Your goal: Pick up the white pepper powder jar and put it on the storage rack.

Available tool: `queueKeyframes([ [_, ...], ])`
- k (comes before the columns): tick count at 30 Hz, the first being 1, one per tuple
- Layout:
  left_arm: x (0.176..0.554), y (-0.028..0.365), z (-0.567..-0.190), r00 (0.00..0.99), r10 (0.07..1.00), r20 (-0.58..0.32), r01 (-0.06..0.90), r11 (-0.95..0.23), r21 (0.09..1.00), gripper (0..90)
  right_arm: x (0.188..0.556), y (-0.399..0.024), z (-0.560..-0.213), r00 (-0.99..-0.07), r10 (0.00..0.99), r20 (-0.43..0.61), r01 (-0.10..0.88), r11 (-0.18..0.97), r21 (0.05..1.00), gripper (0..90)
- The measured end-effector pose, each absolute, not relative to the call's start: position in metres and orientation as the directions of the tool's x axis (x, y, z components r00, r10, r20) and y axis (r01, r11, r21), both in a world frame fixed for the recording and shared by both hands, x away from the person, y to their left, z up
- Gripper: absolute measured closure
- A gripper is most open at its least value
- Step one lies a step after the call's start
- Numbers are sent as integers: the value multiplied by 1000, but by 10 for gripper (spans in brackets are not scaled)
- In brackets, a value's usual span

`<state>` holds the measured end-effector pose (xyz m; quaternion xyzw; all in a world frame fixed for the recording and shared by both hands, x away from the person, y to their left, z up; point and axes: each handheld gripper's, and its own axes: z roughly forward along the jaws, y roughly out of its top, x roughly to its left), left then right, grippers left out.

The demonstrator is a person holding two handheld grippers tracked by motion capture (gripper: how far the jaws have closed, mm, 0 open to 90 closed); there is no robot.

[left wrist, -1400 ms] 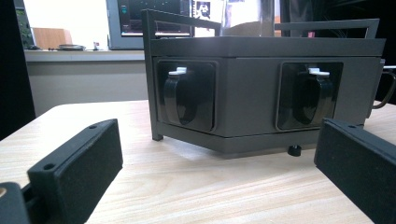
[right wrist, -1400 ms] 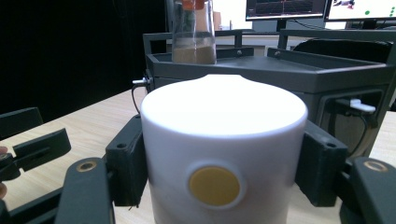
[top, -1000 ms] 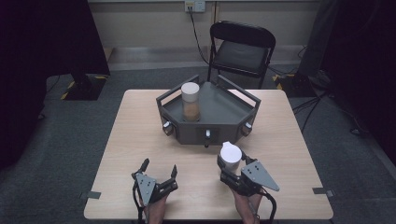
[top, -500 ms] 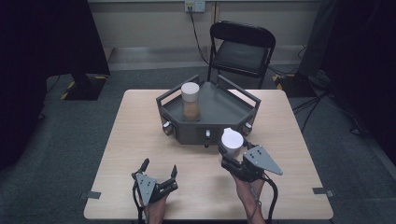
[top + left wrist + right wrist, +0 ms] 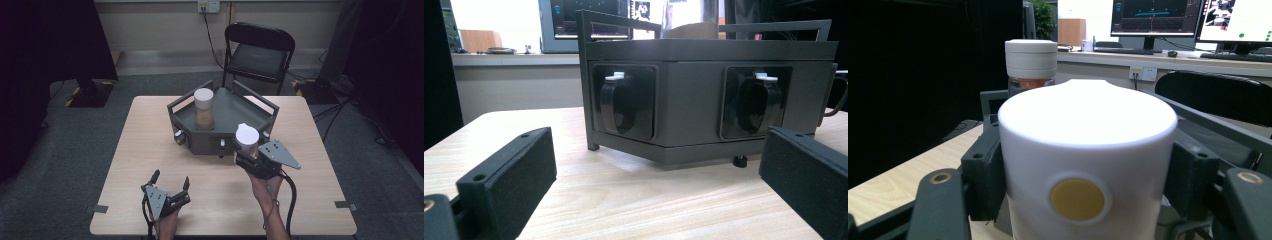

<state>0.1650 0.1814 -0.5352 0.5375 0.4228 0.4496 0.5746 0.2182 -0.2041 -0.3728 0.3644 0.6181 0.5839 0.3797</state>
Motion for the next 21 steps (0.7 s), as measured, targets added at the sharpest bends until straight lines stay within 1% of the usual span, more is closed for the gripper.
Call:
queueKeyframes([
  [21, 165, 181, -535, 238, 971, -2, -62, 17, 998, 12, 246, -197, -346, -437, 899, -35, 4, 40, 999, 301],
])
